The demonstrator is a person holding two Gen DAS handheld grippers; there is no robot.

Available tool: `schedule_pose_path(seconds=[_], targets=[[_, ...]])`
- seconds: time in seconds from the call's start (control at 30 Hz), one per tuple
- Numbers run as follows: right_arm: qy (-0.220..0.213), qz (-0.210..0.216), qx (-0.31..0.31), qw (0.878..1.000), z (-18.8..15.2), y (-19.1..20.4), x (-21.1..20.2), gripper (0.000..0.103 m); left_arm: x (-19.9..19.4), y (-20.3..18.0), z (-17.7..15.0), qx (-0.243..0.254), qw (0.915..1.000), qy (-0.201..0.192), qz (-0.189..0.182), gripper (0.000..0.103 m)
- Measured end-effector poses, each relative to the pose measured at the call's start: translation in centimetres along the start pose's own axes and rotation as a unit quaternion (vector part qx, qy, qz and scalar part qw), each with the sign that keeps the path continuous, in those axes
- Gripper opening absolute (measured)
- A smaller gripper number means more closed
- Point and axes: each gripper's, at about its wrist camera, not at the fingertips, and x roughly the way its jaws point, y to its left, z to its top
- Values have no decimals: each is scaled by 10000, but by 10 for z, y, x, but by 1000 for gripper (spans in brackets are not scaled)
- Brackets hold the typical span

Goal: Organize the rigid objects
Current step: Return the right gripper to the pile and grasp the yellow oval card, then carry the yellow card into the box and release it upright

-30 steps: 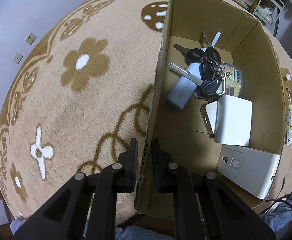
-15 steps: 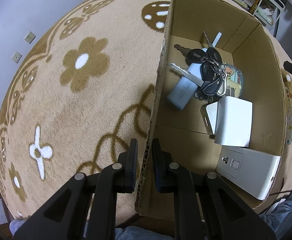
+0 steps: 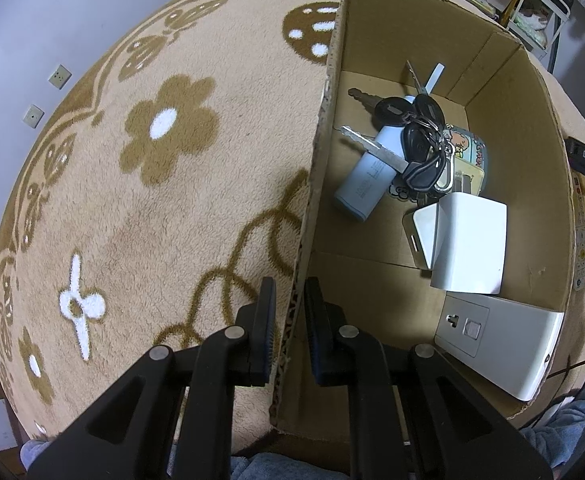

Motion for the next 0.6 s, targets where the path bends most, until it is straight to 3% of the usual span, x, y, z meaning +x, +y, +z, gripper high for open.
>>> schedule_pose_path(seconds=[0.03, 0.1, 0.3, 0.5, 0.6], targets=[[28, -52, -28, 10000, -1, 1, 3, 86, 0, 0, 0, 2, 10000, -1, 1, 14], [92, -107, -136, 9998, -2, 5, 4, 67, 0, -1, 0, 15, 10000, -4, 18, 14], [62, -191, -259, 9995, -11, 13, -10, 36, 1, -1, 1, -6, 10000, 2, 0, 14], [-265, -99, -137, 9995, -15, 26, -29, 15, 1, -1, 0, -14, 10000, -1, -7, 14], [-345, -21, -158, 9993, -22, 36, -35, 9, 1, -1, 0, -24, 10000, 2, -23, 14]])
